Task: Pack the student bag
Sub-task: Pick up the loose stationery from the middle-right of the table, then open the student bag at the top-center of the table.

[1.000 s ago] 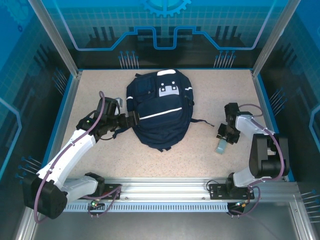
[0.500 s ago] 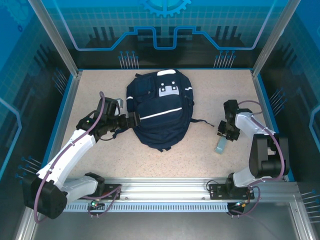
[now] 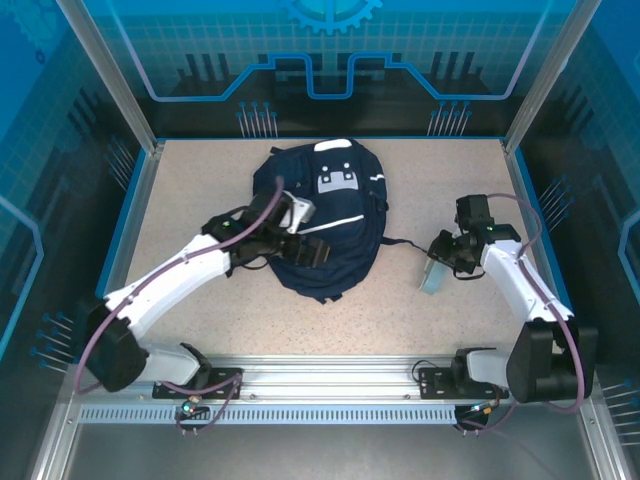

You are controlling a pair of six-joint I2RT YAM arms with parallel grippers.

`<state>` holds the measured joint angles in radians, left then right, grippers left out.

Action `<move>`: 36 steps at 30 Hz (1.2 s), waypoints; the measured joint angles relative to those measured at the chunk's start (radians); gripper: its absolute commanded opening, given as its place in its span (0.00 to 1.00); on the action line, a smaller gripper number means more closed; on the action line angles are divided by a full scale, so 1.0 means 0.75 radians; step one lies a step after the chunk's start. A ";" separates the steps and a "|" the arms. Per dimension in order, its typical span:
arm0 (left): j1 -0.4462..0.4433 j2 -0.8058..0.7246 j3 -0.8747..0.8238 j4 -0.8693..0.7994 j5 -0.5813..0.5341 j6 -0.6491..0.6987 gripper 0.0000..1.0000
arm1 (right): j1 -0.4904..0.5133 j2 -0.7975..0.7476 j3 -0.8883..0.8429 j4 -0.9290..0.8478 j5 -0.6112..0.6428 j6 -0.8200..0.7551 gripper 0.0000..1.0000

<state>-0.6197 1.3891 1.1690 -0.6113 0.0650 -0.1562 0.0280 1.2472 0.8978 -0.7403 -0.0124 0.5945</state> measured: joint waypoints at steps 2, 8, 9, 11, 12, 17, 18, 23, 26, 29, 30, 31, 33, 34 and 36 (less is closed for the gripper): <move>-0.041 0.104 0.072 -0.017 -0.032 0.074 0.89 | 0.005 -0.020 0.000 -0.002 -0.021 0.001 0.19; -0.059 0.369 0.243 -0.082 -0.101 0.245 0.84 | 0.026 -0.039 0.000 -0.013 -0.066 0.010 0.19; -0.058 0.407 0.274 -0.098 -0.108 0.262 0.83 | 0.031 -0.041 0.000 -0.015 -0.068 0.010 0.19; -0.059 0.493 0.347 -0.134 -0.127 0.293 0.80 | 0.039 -0.048 0.000 -0.019 -0.068 0.011 0.20; -0.059 0.527 0.374 -0.145 -0.137 0.307 0.78 | 0.042 -0.053 0.000 -0.021 -0.066 0.011 0.20; -0.059 0.627 0.437 -0.210 -0.220 0.325 0.65 | 0.053 -0.075 0.000 -0.031 -0.065 0.015 0.20; -0.059 0.634 0.449 -0.225 -0.241 0.319 0.62 | 0.053 -0.076 0.000 -0.031 -0.065 0.016 0.20; -0.066 0.641 0.536 -0.299 -0.319 0.311 0.57 | 0.068 -0.076 0.000 -0.033 -0.065 0.020 0.20; -0.066 0.641 0.559 -0.322 -0.338 0.312 0.55 | 0.077 -0.076 0.000 -0.037 -0.065 0.021 0.20; -0.066 0.641 0.566 -0.333 -0.343 0.312 0.52 | 0.079 -0.076 0.000 -0.037 -0.065 0.025 0.20; -0.066 0.641 0.568 -0.332 -0.347 0.312 0.50 | 0.079 -0.076 0.000 -0.037 -0.065 0.025 0.20; -0.066 0.641 0.568 -0.332 -0.351 0.312 0.48 | 0.079 -0.076 0.000 -0.037 -0.065 0.026 0.20; -0.067 0.641 0.568 -0.330 -0.364 0.311 0.44 | 0.079 -0.076 0.000 -0.038 -0.065 0.031 0.20; -0.068 0.641 0.568 -0.329 -0.371 0.312 0.41 | 0.079 -0.076 0.000 -0.038 -0.065 0.036 0.20; -0.070 0.641 0.567 -0.319 -0.376 0.311 0.38 | 0.085 -0.076 0.000 -0.038 -0.066 0.041 0.20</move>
<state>-0.6724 1.8702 1.5944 -0.8505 -0.2169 0.0772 0.0921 1.1900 0.8978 -0.7685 -0.0620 0.6254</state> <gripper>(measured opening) 0.409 0.346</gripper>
